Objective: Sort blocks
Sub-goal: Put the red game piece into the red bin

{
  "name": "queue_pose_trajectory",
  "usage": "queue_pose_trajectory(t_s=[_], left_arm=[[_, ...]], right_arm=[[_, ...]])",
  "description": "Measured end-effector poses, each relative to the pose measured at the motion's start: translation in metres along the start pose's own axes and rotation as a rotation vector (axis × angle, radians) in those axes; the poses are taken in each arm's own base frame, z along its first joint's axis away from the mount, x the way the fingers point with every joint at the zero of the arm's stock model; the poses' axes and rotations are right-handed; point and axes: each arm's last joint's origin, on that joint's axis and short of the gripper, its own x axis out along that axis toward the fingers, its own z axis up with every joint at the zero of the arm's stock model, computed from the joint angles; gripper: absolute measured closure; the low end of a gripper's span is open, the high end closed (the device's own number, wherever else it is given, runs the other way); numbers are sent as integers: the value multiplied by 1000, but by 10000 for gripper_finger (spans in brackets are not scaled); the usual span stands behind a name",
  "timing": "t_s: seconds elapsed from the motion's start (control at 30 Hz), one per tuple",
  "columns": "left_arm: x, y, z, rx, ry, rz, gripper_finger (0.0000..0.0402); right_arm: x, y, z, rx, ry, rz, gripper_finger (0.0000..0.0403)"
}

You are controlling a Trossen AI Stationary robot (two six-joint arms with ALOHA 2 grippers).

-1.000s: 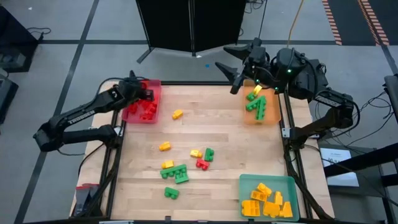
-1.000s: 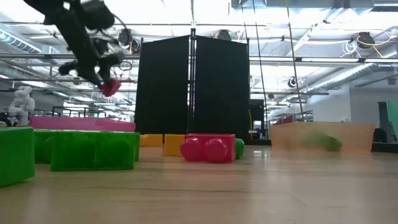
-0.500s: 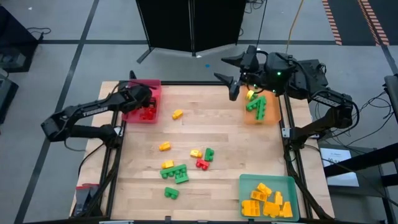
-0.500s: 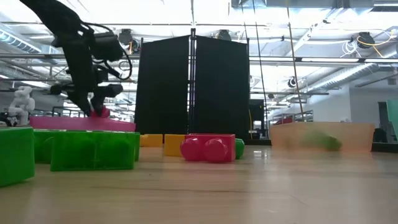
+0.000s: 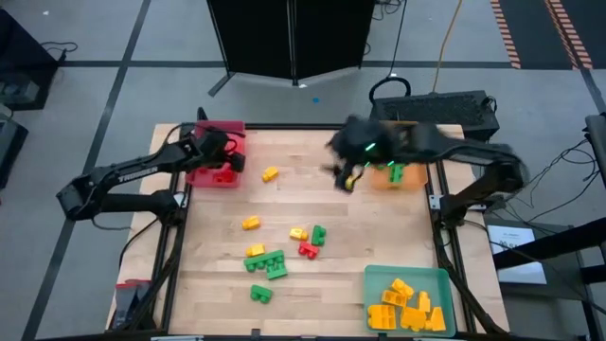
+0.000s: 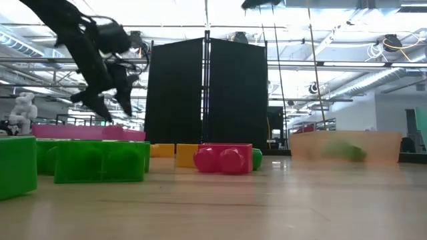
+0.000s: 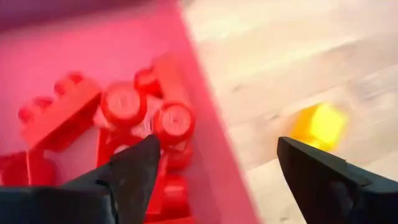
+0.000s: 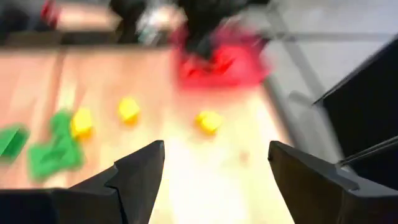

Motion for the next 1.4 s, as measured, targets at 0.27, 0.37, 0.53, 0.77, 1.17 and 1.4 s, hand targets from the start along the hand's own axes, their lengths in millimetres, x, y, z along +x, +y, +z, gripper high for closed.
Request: queue_pose_trajectory(t_s=[0.27,0.37,0.53,0.77,1.17,1.4], left_arm=[[-48,-11,7,16,-176,-191,73],[-64,-14,9,22,-229,-244,73],[-81,-15,7,33,-279,-304,73],[-89,-17,2,57,-284,-344,73],[-88,-19,-1,83,-258,-347,73],[-88,-21,-3,92,-245,-355,73]], right_arm=[[109,72,-40,-183,317,176,120],[142,95,-59,-201,402,259,120],[172,136,-90,-206,524,336,120],[171,171,-95,-117,485,326,120],[194,195,-127,13,529,207,124],[201,205,-141,18,561,158,124]])
